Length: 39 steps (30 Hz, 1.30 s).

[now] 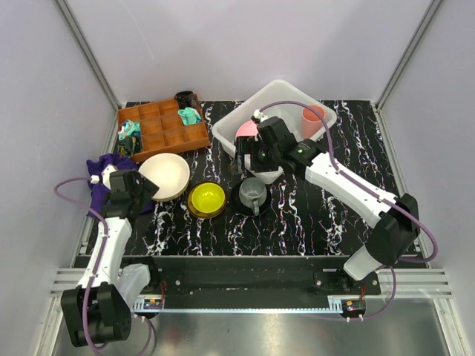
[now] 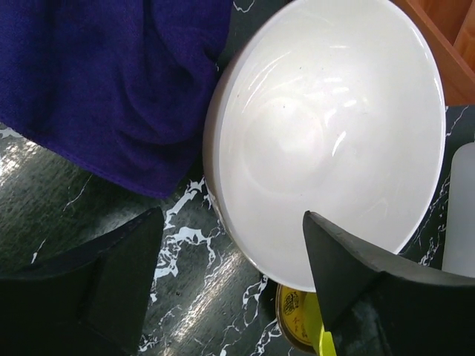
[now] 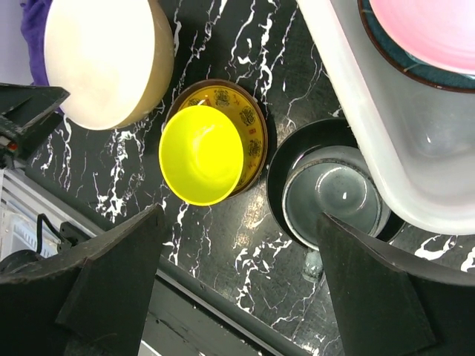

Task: Place the mixed dishes into the plastic bin
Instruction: Pick up the bowl from the center of the board.

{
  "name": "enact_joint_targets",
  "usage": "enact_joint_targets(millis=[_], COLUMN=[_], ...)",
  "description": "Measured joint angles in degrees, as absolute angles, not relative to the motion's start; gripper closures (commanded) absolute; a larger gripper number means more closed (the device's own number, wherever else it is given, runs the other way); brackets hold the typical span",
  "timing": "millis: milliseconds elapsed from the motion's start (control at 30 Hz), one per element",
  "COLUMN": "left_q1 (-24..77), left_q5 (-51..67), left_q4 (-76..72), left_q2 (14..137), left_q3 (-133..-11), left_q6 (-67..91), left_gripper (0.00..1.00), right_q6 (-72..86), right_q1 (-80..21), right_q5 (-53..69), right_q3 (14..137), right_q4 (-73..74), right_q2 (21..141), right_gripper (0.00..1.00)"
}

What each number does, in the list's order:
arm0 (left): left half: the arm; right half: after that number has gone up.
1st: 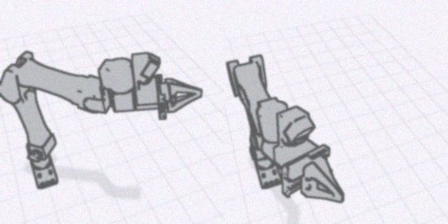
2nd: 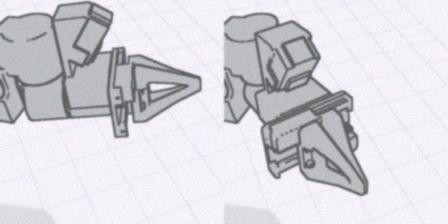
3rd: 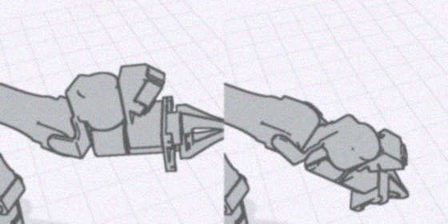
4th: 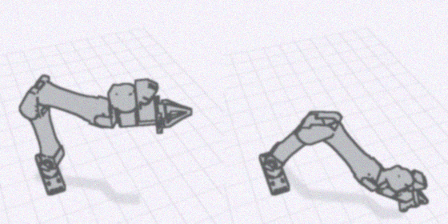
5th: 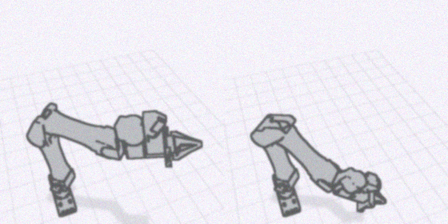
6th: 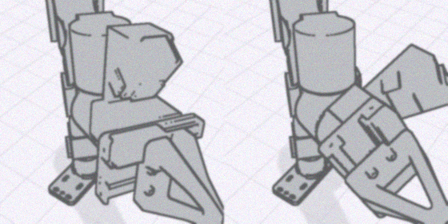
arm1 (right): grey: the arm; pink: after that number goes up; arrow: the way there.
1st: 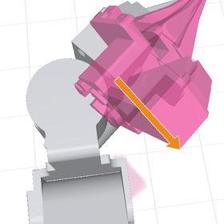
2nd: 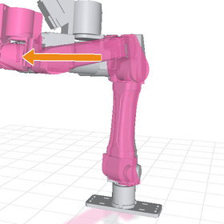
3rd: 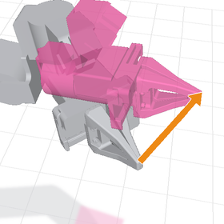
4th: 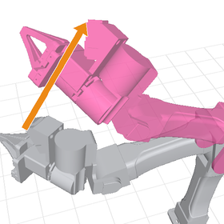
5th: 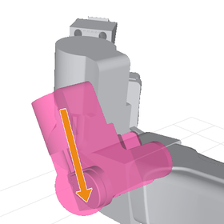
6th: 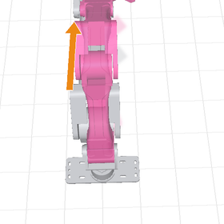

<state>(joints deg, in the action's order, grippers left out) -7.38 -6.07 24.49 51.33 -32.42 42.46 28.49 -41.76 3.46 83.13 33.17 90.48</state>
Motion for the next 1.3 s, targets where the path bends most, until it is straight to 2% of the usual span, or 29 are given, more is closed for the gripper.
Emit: enact_joint_targets(millis=[100,567,733,833,1000,1300], left_q1=[-7.4,-7.62,-7.97,-8.23,-8.23,-9.08], left_q5=[-6.24,-5.56,-5.26,-5.28,-5.13,-4.99], left_q4=[22.63,16.03,15.0,14.9,14.94,14.41], left_q2=[53.32,61.28,62.76,63.2,63.29,64.14], left_q3=[-32.42,-32.42,-32.4,-32.4,-32.4,-32.4], left_q6=[42.89,44.07,44.58,44.66,44.6,44.25], left_gripper=[0.33,0.45,0.6,0.66,0.67,0.84], right_q6=[28.32,27.22,27.16,27.0,26.96,26.87], right_q1=[-41.76,-41.74,-41.74,-41.74,-41.74,-41.74], right_q5=[3.01,0.6,-0.19,-0.54,-0.58,-0.58], right_q3=[82.83,81.1,80.68,80.66,80.66,80.58], right_q4=[32.62,32.32,32.36,32.36,32.36,32.36], right_q2=[89.73,88.42,88.18,88.03,87.99,87.99], right_gripper=[0.08,0.08,0.08,0.07,0.07,0.07])
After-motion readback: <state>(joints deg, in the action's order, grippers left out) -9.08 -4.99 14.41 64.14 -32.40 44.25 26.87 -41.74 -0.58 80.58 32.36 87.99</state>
